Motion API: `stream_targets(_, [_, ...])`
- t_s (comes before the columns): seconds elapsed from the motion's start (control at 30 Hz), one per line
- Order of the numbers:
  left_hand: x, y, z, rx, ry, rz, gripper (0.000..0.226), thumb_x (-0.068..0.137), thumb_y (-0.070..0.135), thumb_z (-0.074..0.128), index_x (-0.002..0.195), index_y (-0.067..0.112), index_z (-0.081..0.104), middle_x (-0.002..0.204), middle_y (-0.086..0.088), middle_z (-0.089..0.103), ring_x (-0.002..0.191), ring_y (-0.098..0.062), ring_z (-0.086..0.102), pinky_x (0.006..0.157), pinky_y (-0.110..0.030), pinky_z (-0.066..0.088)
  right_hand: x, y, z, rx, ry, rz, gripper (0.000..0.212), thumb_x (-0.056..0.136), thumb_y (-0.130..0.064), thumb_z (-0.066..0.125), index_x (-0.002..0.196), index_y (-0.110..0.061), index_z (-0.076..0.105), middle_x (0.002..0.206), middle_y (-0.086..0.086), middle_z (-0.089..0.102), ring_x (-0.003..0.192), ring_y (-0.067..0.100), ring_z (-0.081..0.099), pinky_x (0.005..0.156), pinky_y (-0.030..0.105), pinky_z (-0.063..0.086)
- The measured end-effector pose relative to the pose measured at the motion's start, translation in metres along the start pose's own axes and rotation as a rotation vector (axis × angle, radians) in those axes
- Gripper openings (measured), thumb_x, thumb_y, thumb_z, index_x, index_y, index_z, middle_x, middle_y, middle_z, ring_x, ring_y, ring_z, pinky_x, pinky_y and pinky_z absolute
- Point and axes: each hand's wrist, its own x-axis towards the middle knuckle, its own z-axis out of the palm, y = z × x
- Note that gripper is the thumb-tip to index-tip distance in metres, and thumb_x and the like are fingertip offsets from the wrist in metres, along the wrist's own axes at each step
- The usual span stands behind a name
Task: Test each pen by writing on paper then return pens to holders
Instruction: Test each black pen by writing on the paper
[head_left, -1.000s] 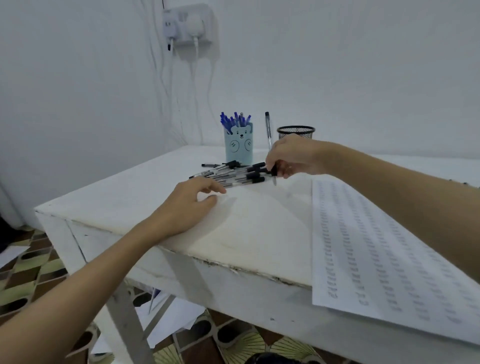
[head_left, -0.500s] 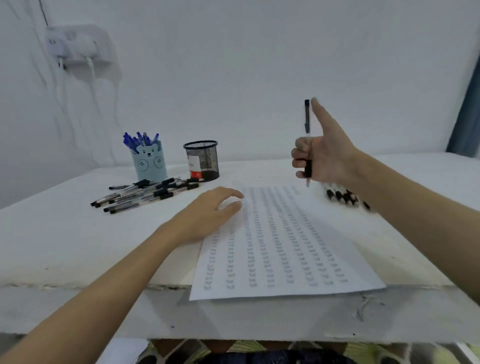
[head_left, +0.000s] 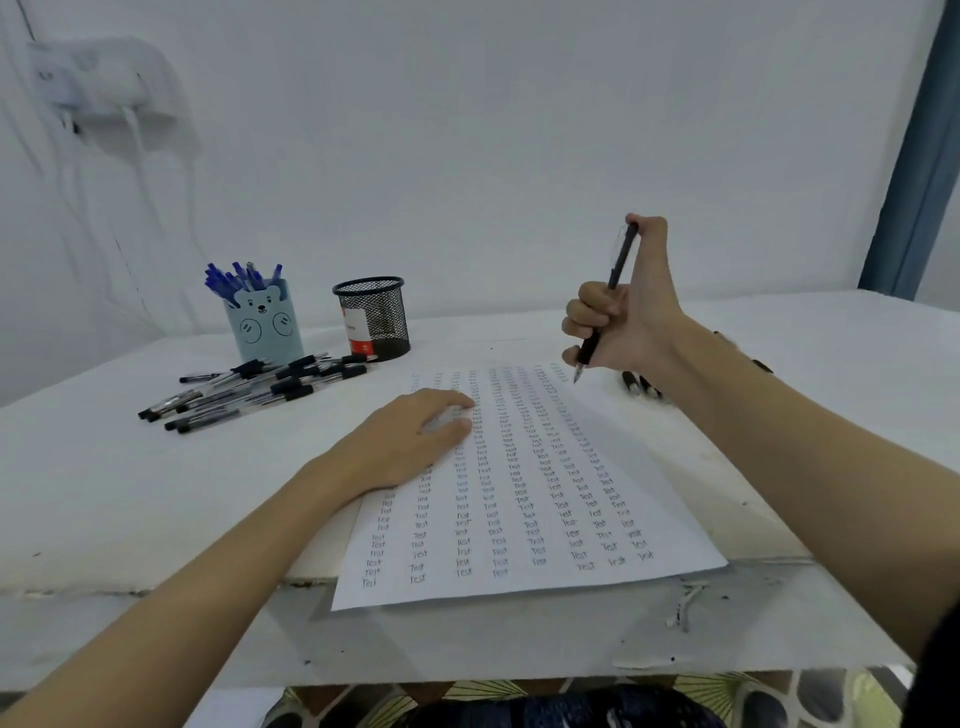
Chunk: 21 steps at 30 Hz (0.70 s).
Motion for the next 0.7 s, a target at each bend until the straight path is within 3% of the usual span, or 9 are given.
stream_targets(0.1, [0.003,0.002,-0.005,0.084,-0.021,-0.026,0.037,0.096,0.047,0.039,0.129,0.035,0.047,0.136,0.008,0.044,0.124,-0.012,0.041,0.103,-0.031,0.031,0.007,0.003,0.0,-0.001,0.022,-0.011,0.08,0.062,-0.091,0.039,0.047,-0.012,0.041,0.052,0.0,0.022,0.052,0.018,0.02,0.057,0.029,0.026])
stream_targets(0.17, [0.007,0.005,-0.009,0.154,-0.017,-0.05,0.037,0.094,0.051,0.035,0.124,0.036,0.05,0.128,0.008,0.047,0.116,-0.014,0.046,0.101,-0.037,0.035,0.012,0.006,0.0,-0.061,0.06,-0.061,0.07,0.081,-0.071,0.047,0.061,-0.005,0.06,0.045,-0.001,0.029,0.049,0.015,0.026,0.054,0.027,0.03])
stream_targets(0.23, [0.014,0.009,-0.013,0.224,-0.002,-0.05,0.038,0.094,0.054,0.032,0.122,0.036,0.051,0.123,0.008,0.048,0.112,-0.014,0.048,0.097,-0.036,0.038,0.017,0.007,-0.001,-0.155,0.067,-0.093,0.054,0.098,-0.042,0.039,0.077,0.0,0.067,0.047,0.003,0.046,0.053,0.015,0.036,0.056,0.026,0.034])
stream_targets(0.3, [0.023,0.011,-0.014,0.27,0.011,-0.034,0.037,0.096,0.051,0.032,0.123,0.035,0.051,0.124,0.007,0.046,0.112,-0.014,0.047,0.096,-0.035,0.038,0.021,0.008,-0.003,-0.274,0.059,-0.074,0.061,0.098,-0.04,0.025,0.088,0.001,0.07,0.061,0.01,0.06,0.057,0.019,0.048,0.06,0.029,0.038])
stream_targets(0.4, [0.037,0.013,-0.013,0.261,-0.002,-0.003,0.035,0.097,0.045,0.034,0.123,0.033,0.052,0.129,0.006,0.045,0.115,-0.014,0.046,0.099,-0.037,0.037,0.029,0.012,-0.006,-0.494,0.103,-0.077,0.078,0.097,-0.056,0.019,0.08,0.003,0.067,0.065,0.018,0.065,0.053,0.024,0.056,0.058,0.03,0.043])
stream_targets(0.47, [0.049,0.014,-0.009,0.229,-0.039,0.012,0.033,0.098,0.042,0.035,0.125,0.031,0.051,0.133,0.006,0.044,0.118,-0.014,0.045,0.102,-0.038,0.036,0.036,0.019,-0.006,-0.655,0.144,-0.138,0.063,0.096,-0.052,0.037,0.077,0.0,0.068,0.066,0.013,0.068,0.052,0.019,0.061,0.058,0.025,0.047])
stream_targets(0.53, [0.06,0.017,-0.004,0.198,-0.077,0.033,0.033,0.098,0.038,0.037,0.127,0.03,0.05,0.137,0.007,0.042,0.122,-0.014,0.043,0.105,-0.038,0.035,0.044,0.027,-0.008,-0.722,0.219,-0.243,0.037,0.09,-0.034,0.058,0.072,-0.002,0.067,0.056,0.004,0.065,0.043,0.01,0.056,0.049,0.017,0.045])
stream_targets(0.6, [0.069,0.02,0.002,0.168,-0.098,0.066,0.034,0.097,0.037,0.039,0.129,0.03,0.049,0.139,0.008,0.041,0.125,-0.013,0.041,0.106,-0.036,0.034,0.051,0.034,-0.011,-0.739,0.283,-0.332,0.031,0.088,-0.021,0.061,0.064,-0.002,0.062,0.04,-0.003,0.055,0.032,0.006,0.046,0.037,0.014,0.036])
stream_targets(0.7, [0.075,0.019,0.016,0.092,-0.057,0.113,0.033,0.096,0.038,0.041,0.128,0.03,0.05,0.136,0.008,0.044,0.122,-0.012,0.044,0.104,-0.036,0.036,0.055,0.047,-0.012,-0.743,0.282,-0.323,0.039,0.091,-0.022,0.054,0.061,0.002,0.061,0.041,0.004,0.054,0.028,0.012,0.044,0.033,0.014,0.032])
